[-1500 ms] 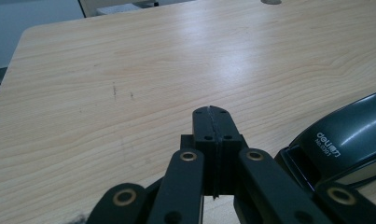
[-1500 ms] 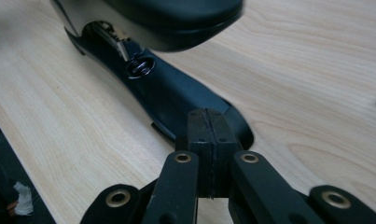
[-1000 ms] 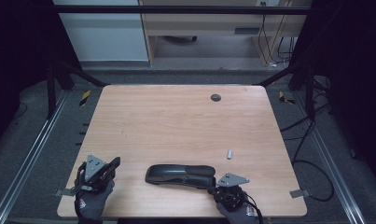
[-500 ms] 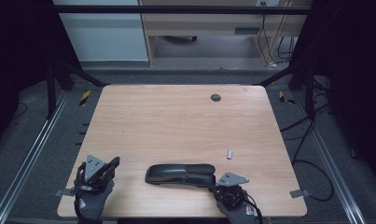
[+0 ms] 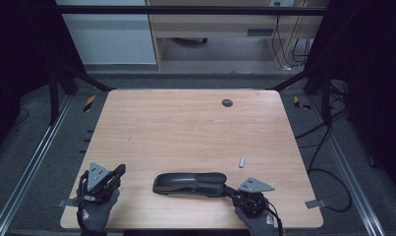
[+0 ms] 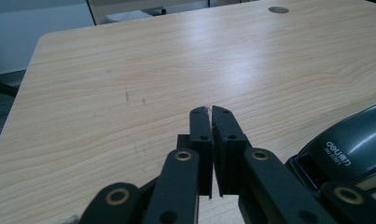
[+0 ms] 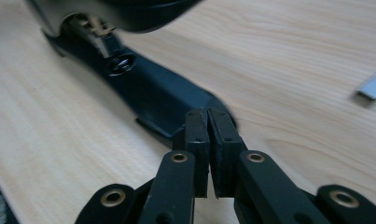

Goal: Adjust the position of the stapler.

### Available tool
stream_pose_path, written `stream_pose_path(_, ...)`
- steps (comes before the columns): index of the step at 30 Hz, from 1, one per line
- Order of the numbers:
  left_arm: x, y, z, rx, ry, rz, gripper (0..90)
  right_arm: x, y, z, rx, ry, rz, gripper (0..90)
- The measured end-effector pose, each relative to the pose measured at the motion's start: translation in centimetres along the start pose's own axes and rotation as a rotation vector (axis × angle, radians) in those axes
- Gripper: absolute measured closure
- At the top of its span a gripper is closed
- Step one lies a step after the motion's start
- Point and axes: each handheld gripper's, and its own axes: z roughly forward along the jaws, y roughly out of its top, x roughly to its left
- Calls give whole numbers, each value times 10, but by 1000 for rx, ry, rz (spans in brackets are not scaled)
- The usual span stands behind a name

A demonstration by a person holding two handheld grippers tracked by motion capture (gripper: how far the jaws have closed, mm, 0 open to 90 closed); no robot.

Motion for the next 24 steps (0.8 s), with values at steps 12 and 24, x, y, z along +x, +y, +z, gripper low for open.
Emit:
stream_pose_path(12,-7,12,4,-6,-51,27,582,-41,-3,-16,-65,-131,77,665)
stream_pose_path(24,-18,31,7,-4,-108,109,391,-66,-6,-24,-91,-215,123,551)
